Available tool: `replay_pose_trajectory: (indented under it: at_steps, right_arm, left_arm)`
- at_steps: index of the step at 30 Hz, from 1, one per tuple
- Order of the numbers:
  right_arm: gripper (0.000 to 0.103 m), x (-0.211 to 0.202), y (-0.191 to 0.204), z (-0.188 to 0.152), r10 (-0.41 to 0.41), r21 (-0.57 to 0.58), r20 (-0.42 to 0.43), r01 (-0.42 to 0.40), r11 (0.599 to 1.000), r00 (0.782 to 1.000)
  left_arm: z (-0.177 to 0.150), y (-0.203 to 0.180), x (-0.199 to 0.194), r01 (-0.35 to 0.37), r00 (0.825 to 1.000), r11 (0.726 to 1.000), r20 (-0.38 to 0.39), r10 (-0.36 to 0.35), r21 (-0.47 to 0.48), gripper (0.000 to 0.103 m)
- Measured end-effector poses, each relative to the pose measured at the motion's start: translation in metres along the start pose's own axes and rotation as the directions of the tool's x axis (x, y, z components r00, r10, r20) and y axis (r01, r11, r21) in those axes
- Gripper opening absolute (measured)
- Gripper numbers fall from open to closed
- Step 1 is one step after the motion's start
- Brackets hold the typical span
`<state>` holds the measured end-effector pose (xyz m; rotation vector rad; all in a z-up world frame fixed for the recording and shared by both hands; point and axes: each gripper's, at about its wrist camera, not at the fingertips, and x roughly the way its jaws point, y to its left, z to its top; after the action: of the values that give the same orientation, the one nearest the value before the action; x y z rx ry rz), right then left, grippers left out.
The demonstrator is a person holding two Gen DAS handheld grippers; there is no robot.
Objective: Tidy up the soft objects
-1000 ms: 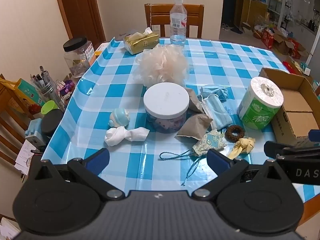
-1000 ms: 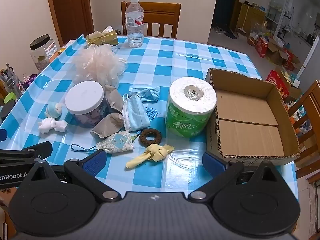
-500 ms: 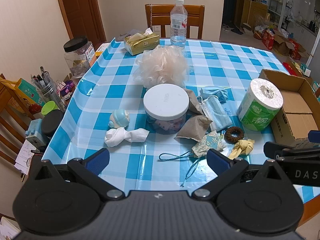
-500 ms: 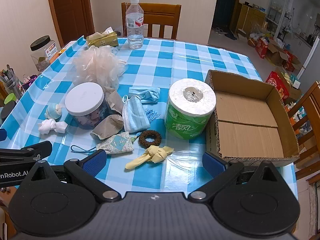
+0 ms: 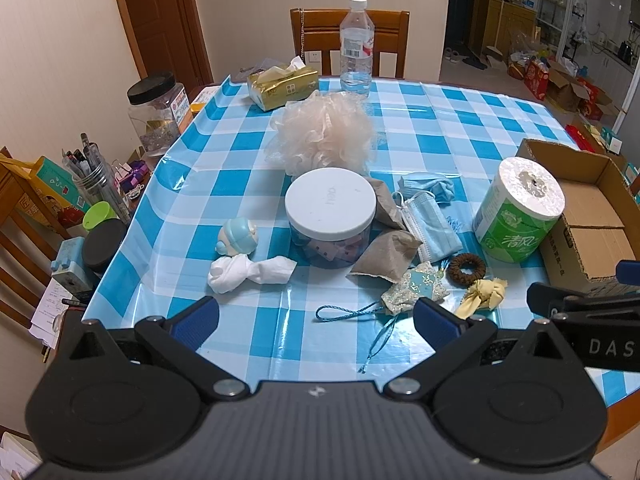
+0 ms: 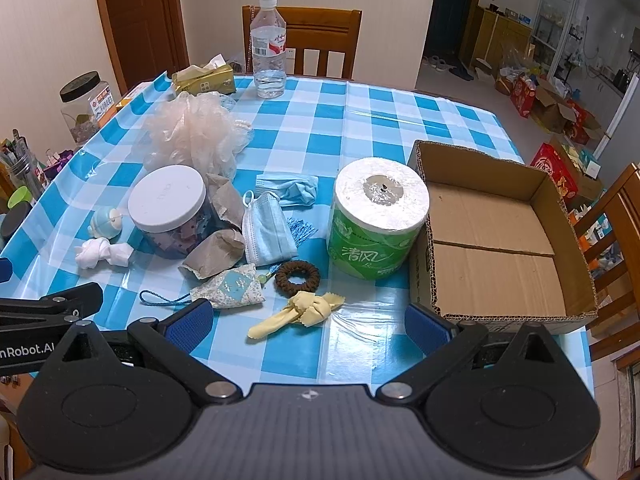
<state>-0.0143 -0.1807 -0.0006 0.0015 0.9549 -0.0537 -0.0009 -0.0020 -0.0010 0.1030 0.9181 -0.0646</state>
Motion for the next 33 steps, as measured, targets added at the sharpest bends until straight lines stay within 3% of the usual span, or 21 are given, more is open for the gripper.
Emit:
replay_pose_trajectory:
  at_steps: [33]
  right_arm:
    - [0.103,0.008,0.007,0.001,-0.013,-0.022,0.009,0.014,1.0,1.0]
  left_arm:
    - [0.002,0.008,0.013,0.028,0.999,0.999,0.017,-0.029,0.036,0.102]
